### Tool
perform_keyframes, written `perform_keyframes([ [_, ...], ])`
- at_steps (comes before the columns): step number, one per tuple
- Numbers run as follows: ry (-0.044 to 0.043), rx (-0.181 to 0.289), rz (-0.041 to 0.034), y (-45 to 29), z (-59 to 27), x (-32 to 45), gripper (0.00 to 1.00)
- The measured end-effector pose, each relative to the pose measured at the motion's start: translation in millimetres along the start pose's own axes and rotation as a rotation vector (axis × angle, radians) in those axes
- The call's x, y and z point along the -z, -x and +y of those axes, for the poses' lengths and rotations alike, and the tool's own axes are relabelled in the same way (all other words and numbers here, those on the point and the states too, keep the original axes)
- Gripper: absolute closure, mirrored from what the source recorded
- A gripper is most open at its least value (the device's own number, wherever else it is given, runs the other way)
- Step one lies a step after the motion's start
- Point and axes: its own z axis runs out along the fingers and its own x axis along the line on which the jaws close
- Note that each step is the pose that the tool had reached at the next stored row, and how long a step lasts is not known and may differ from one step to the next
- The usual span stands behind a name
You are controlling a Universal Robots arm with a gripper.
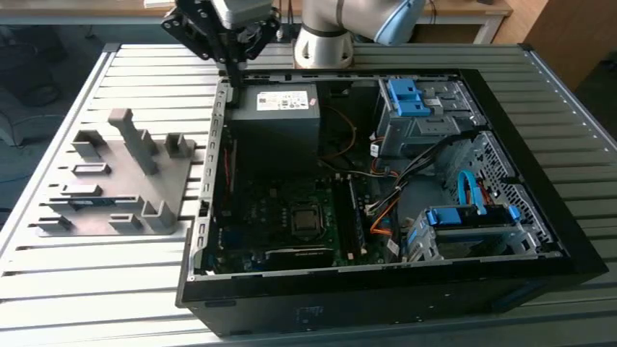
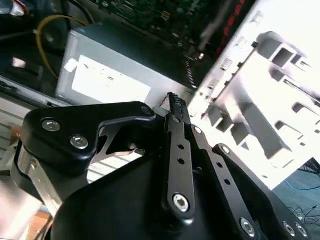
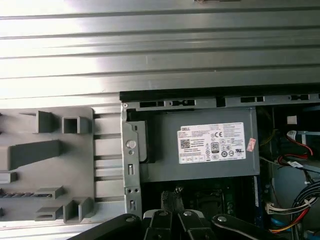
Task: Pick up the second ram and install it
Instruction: 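Reach for the second ram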
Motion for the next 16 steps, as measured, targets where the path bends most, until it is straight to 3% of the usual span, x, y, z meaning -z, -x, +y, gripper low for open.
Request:
perform_keyframes([
  [16, 0.0011, 0.000, -0.0132, -60.1, -4.5, 2.5, 0.90],
])
